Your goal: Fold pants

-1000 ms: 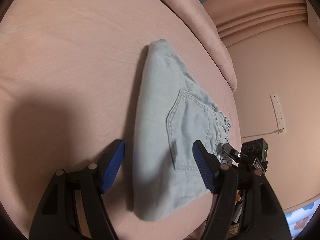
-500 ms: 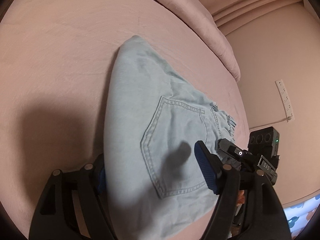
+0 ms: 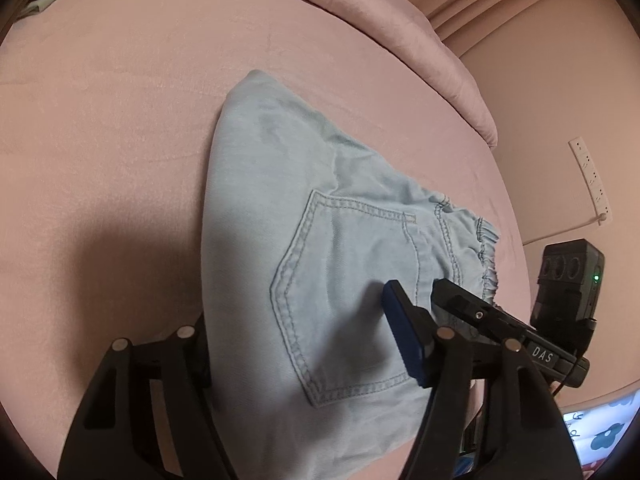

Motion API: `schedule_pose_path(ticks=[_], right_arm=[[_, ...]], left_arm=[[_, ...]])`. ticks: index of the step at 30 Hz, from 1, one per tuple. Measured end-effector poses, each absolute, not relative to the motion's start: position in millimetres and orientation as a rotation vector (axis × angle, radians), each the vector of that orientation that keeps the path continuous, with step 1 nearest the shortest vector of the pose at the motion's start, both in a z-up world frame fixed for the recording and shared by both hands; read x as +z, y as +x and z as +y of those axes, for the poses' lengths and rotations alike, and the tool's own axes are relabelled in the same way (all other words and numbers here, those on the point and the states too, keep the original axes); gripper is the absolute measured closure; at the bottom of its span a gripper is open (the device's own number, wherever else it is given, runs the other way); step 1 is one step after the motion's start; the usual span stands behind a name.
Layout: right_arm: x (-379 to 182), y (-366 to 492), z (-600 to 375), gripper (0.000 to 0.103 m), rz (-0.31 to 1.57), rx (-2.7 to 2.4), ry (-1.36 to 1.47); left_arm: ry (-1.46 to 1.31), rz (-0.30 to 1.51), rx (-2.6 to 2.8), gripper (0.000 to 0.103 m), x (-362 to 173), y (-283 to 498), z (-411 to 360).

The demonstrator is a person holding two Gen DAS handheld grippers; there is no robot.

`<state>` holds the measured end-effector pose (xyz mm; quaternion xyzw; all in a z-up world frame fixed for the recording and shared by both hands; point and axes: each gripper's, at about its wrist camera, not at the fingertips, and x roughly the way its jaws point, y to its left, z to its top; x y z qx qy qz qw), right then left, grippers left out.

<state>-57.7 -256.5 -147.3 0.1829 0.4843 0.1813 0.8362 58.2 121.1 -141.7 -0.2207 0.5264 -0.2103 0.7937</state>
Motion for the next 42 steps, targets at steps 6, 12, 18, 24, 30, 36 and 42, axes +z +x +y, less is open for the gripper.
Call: schedule_pose_path(ticks=[6, 12, 18, 24, 30, 36, 42], right_arm=[[-138, -64, -250, 0.042, 1.011, 0.336, 0.289], [-128, -72, -244, 0.045, 0.986, 0.32, 0.221], [-120, -79, -237, 0.049, 0.964, 0.312, 0.182], [-115, -82, -233, 0.05, 0.95, 0.313, 0.171], [-112, -85, -228, 0.05, 0.945, 0.311, 0.164], [-111, -86, -226, 0.05, 0.945, 0.307, 0.155], [-109, -87, -222, 0.05, 0.94, 0.3, 0.149]], left_arm=[[-0.457, 1.122, -0.446, 0.047, -139, 52, 123], [-0.423, 1.105, -0.451, 0.047, -133, 46, 116], [-0.396, 1.097, -0.445, 0.047, -129, 45, 109], [-0.37, 1.096, -0.431, 0.051, -128, 43, 104], [-0.313, 1.105, -0.41, 0.051, -128, 39, 97], [-0.274, 1.11, -0.392, 0.051, -129, 40, 91], [-0.252, 1.113, -0.384, 0.05, -131, 41, 88]])
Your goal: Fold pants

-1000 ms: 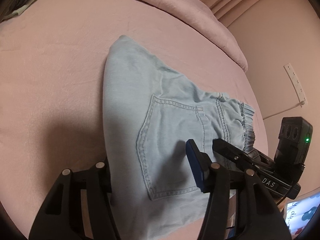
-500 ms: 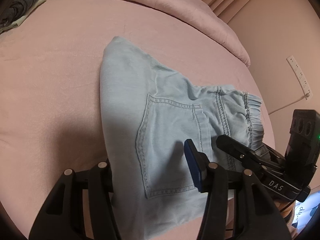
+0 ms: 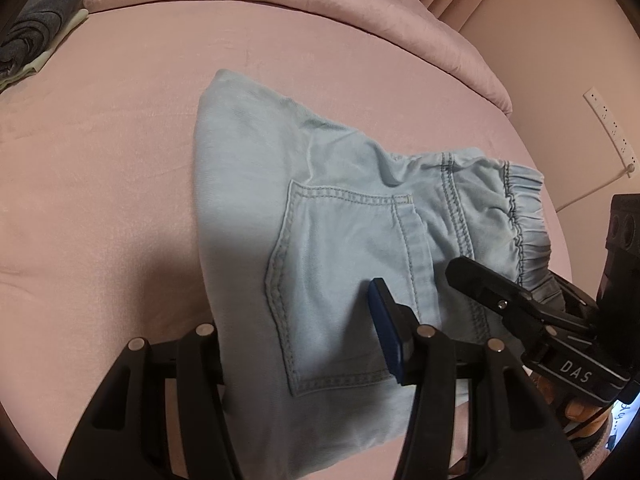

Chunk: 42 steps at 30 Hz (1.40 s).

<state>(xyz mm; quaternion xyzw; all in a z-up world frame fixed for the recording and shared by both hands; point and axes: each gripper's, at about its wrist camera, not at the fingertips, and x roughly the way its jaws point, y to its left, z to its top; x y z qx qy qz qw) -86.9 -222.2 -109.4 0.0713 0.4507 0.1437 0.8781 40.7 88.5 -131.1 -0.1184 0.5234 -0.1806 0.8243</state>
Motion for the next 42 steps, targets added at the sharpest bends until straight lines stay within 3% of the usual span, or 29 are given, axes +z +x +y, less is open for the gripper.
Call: schedule_pose_path(ticks=[24, 37, 42], right_arm=[[-105, -95, -210, 0.055, 0.911, 0.278, 0.094], [-106, -94, -210, 0.055, 0.902, 0.281, 0.112], [-105, -97, -214, 0.06, 0.889, 0.287, 0.119]], left_arm=[[-0.227, 1.122, -0.354, 0.051, -137, 39, 86], [-0.228, 1.089, -0.307, 0.071, -126, 33, 88], [-0.234, 1.077, -0.304, 0.076, -120, 30, 85]])
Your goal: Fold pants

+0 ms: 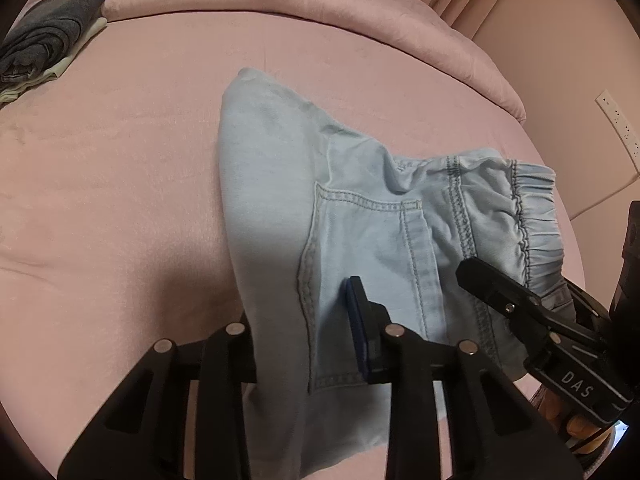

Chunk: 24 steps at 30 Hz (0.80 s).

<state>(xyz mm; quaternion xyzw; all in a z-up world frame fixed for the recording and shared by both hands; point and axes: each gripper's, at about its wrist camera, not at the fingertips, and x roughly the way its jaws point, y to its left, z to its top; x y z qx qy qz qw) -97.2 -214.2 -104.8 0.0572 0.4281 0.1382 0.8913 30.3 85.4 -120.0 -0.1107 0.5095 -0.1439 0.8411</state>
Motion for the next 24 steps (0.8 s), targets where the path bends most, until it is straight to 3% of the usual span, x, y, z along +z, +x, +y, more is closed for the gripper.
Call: schedule_pose_path(ticks=[24], right_arm=[[-72, -97, -202, 0.061, 0.786, 0.326, 0.095]], left_arm=[[-0.205, 0.974, -0.347, 0.075, -80, 7, 96]])
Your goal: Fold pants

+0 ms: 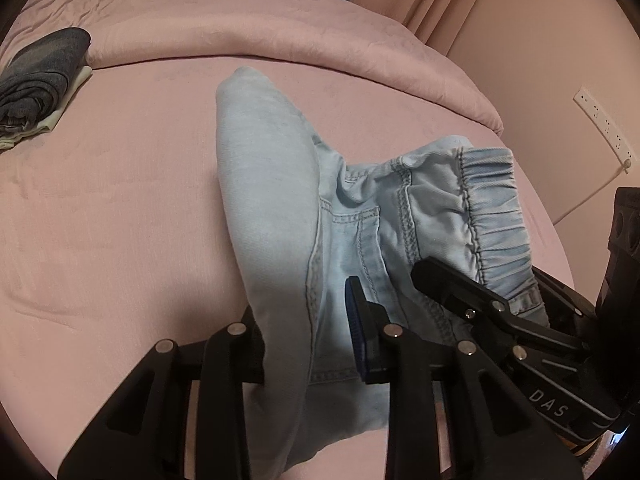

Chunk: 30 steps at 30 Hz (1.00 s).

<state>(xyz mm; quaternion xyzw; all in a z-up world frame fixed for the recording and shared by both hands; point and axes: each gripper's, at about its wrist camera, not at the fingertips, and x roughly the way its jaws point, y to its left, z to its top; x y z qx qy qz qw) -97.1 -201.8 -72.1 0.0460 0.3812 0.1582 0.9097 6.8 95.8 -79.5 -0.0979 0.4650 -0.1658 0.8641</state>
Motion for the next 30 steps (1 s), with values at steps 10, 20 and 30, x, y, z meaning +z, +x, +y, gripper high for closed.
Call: schedule_pose_path(ticks=[10, 20, 30], right_arm=[[-67, -89, -199, 0.061, 0.774, 0.325, 0.097], [-62, -72, -199, 0.061, 0.76, 0.328, 0.091], [-60, -56, -198, 0.061, 0.746, 0.328, 0.099]], left_arm=[[-0.201, 0.963, -0.348, 0.075, -74, 14, 102], [-0.2, 0.95, -0.343, 0.075, -69, 13, 116], [-0.198, 0.937, -0.33, 0.075, -64, 2, 125]])
